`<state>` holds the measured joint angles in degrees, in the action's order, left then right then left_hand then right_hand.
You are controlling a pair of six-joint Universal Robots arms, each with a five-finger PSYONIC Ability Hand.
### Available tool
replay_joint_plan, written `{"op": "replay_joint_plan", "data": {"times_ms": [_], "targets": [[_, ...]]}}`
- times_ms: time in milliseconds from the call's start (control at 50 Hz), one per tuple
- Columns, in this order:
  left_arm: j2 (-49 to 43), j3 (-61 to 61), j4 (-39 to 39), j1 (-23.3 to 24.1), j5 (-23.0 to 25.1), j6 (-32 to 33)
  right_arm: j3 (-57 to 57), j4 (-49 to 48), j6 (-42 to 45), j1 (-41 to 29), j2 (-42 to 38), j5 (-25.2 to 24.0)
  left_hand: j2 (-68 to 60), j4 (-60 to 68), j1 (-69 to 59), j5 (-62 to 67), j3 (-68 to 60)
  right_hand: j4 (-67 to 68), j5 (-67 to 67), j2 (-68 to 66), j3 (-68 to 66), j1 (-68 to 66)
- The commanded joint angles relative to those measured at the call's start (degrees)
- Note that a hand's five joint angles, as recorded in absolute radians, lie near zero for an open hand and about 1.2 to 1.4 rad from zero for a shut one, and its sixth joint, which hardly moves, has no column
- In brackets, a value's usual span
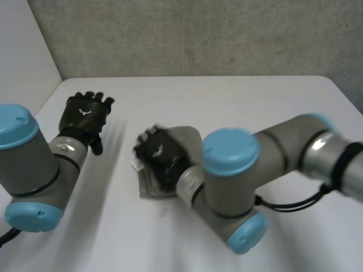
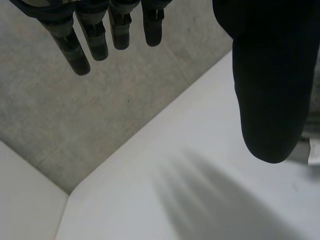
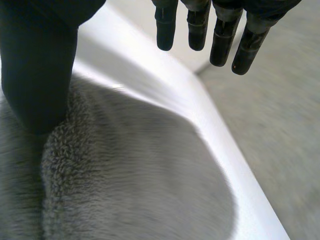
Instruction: Fold the towel.
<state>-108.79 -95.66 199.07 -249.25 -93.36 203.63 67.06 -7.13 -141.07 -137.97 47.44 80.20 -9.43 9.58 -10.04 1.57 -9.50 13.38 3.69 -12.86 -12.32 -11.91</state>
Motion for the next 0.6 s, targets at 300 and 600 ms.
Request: {"op": "replay_joint_plan", "data": {"times_ms": [300, 600], "targets": [[-12.22, 11.10, -0.26, 15.37, 8.20, -18.79, 6.50, 8.54, -42.44, 21.33, 8.90, -8.04, -1.46, 1.31, -0.84, -0.69, -1.38, -3.38, -3.69, 2.86, 2.32, 1.91], [-17.33, 13.22, -7.11, 13.09, 4.33, -19.85, 2.63, 8.36, -42.27, 21.34, 4.77, -7.95, -2.13, 1.98, -1.52, -0.01, -2.06, -3.38, -3.69, 2.86, 2.32, 1.91]]}}
